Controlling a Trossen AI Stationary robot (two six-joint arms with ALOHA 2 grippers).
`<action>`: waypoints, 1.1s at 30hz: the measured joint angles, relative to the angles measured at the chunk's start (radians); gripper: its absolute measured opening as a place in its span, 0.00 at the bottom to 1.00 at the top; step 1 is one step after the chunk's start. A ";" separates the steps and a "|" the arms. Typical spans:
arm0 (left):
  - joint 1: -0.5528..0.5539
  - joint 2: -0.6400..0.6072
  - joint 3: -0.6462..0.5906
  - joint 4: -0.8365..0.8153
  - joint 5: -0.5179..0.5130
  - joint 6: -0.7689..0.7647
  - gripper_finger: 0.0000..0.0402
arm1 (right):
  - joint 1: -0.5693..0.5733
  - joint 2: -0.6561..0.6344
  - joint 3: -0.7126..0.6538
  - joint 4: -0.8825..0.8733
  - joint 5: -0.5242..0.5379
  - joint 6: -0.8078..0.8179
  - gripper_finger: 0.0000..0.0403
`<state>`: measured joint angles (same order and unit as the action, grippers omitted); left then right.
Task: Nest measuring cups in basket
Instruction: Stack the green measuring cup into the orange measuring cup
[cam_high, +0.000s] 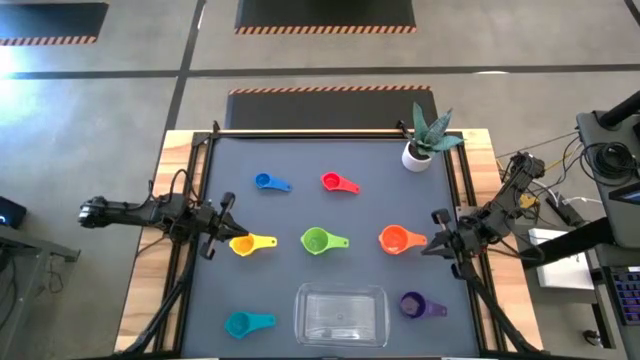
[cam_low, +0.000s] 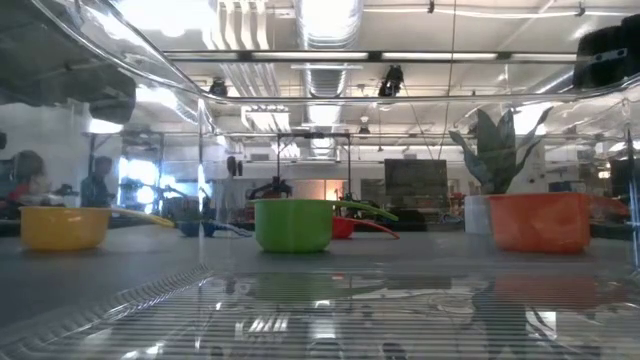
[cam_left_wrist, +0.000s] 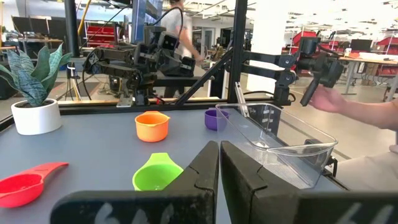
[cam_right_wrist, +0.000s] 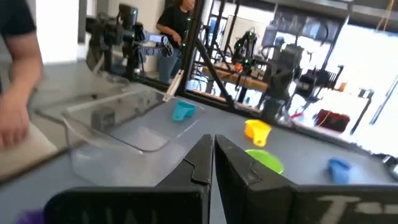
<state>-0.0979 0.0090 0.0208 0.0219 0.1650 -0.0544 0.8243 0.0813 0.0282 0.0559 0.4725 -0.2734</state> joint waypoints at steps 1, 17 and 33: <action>0.000 0.000 0.000 0.000 0.000 0.000 0.00 | 0.000 0.000 0.000 0.000 0.000 -0.030 0.02; 0.000 0.000 0.000 0.000 0.000 0.000 0.00 | 0.000 0.000 -0.001 0.278 -0.001 -0.195 0.02; 0.000 0.000 0.000 0.000 0.000 0.000 0.00 | 0.000 0.000 -0.001 0.499 0.100 -0.184 0.02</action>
<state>-0.0981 0.0089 0.0209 0.0219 0.1650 -0.0544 0.8240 0.0814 0.0277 0.5544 0.5722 -0.4577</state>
